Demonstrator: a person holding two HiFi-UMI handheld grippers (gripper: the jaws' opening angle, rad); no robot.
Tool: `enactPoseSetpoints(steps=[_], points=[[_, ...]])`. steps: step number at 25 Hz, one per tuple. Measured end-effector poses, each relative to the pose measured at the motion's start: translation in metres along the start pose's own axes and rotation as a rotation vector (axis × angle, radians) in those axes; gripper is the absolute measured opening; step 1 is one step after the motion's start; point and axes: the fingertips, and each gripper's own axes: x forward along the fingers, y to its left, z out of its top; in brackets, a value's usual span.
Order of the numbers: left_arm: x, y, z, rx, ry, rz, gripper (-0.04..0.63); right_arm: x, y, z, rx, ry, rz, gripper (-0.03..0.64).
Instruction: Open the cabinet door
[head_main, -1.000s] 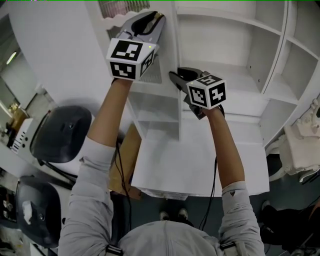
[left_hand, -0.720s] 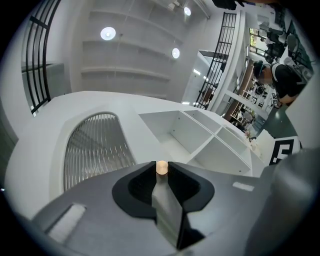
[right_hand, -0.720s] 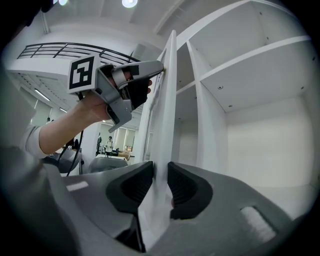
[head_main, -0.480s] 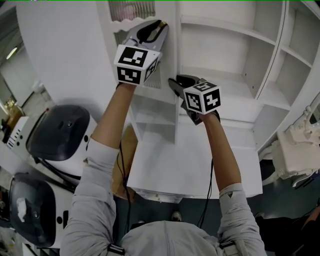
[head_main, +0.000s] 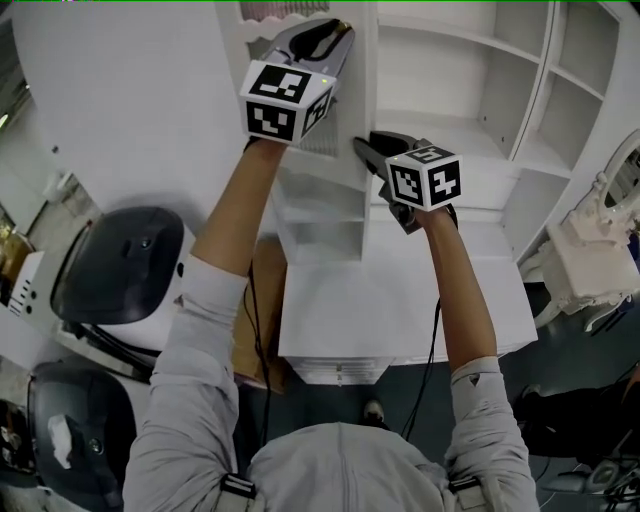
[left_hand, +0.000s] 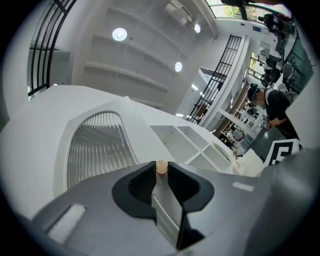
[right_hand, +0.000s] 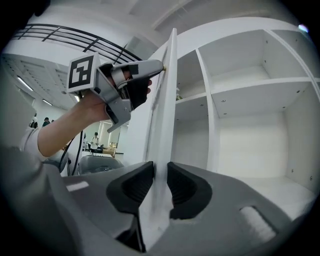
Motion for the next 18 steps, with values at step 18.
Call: enactPoseSetpoints(steps=[18], points=[[-0.109,0.03,0.038,-0.189,-0.137,-0.176,0.081,-0.014,0.128,0.011,-0.011,-0.018,-0.094,0.077]])
